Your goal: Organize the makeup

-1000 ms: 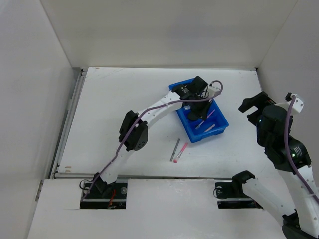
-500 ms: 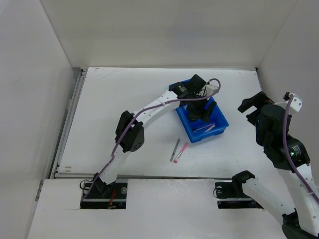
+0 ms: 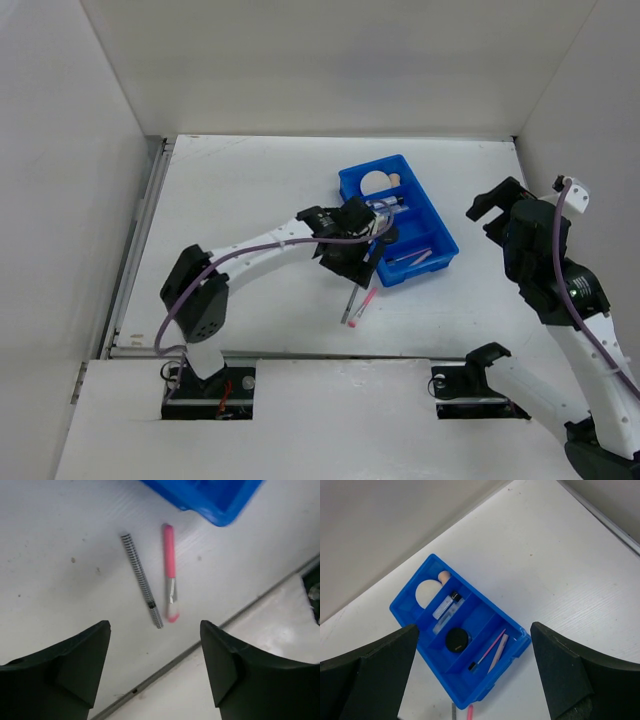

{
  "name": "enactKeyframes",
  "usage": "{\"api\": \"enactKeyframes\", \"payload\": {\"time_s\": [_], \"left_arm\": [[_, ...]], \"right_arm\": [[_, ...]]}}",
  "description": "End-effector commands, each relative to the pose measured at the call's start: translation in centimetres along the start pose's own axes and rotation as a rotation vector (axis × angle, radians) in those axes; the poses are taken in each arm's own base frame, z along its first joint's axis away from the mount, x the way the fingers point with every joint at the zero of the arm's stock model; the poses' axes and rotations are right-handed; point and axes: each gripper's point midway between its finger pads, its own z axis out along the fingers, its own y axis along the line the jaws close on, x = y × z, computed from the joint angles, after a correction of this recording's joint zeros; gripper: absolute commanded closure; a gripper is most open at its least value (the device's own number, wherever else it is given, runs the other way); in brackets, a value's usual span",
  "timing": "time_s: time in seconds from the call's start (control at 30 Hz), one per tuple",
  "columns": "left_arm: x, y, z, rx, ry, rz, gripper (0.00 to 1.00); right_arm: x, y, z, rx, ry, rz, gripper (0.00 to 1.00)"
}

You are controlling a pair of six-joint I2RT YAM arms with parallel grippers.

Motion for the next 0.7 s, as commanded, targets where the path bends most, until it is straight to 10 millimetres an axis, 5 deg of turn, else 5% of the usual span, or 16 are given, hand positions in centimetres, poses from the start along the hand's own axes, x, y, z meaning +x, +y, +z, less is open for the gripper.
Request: {"api": "enactKeyframes", "payload": {"time_s": [0.0,0.07,0.23,0.67], "left_arm": [[0.3,2.1,2.7,-0.159,0.002,-0.099,0.29],[0.6,2.6,4.0,-0.208,0.019,-0.110,0.29],[1.7,2.7,6.5,-0.226,0.033,-0.194,0.57],[5.0,4.1,10.5,-0.325,0.159,-0.189,0.68]], "right_arm": [[-0.5,1.3,0.2,-0.048,-0.015,0.036,0.00],[-0.5,1.3,0.2,-0.048,-0.015,0.036,0.00],[-0.8,1.4,0.1,-0.053,-0.021,0.041,0.00],[-1.1,1.5,-0.1,-0.057,-0.026,0.047,0.00]]}}
